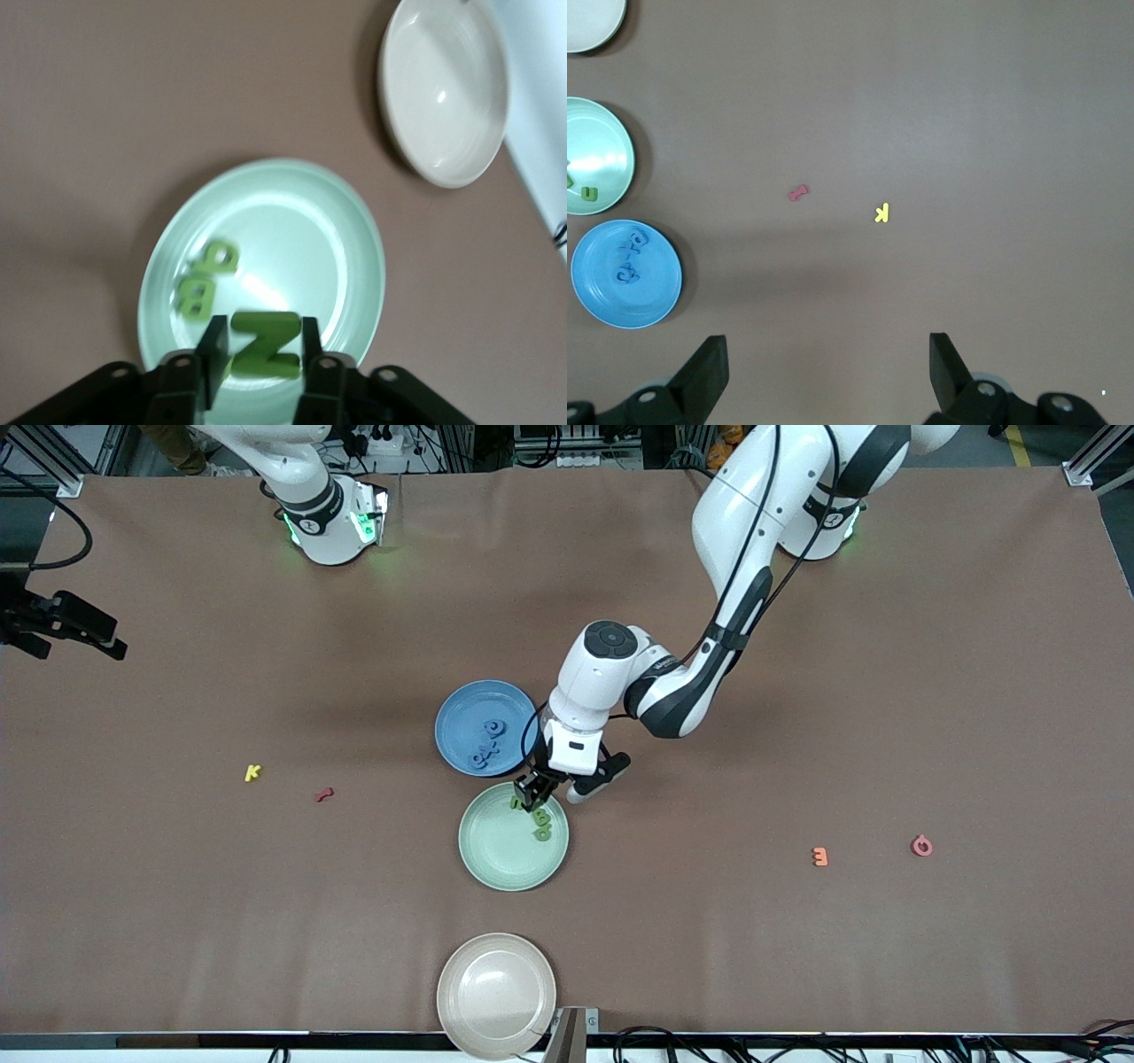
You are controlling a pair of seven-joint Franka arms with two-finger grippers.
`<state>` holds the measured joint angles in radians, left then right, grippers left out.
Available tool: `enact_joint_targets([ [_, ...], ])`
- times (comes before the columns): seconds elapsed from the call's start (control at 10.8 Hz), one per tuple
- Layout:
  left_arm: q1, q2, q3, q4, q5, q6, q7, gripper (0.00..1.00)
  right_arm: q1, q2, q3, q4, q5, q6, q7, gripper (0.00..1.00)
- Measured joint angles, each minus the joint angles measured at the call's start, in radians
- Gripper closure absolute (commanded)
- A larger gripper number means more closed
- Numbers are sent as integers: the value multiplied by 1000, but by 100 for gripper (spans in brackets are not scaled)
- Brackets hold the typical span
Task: Sort letters by color into matching plates
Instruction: 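Open the left gripper to drop the Z onto the green plate, then move the left gripper back over the orange letters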
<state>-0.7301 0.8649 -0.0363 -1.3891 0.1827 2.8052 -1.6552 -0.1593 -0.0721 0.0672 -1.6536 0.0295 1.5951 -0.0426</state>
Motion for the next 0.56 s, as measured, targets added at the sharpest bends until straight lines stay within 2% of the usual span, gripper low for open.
enact_joint_targets([
  [0.09, -41, 4, 63, 17, 0, 4, -14, 0, -9, 0, 0, 0, 0, 3, 0, 0],
  [0.19, -60, 5, 91, 25, 0, 6, -21, 0, -11, 0, -1, 0, 1, 6, 0, 0],
  [0.56, -66, 6, 104, 27, 0, 12, -24, 0, -11, 5, -1, -2, 1, 38, 0, 0],
])
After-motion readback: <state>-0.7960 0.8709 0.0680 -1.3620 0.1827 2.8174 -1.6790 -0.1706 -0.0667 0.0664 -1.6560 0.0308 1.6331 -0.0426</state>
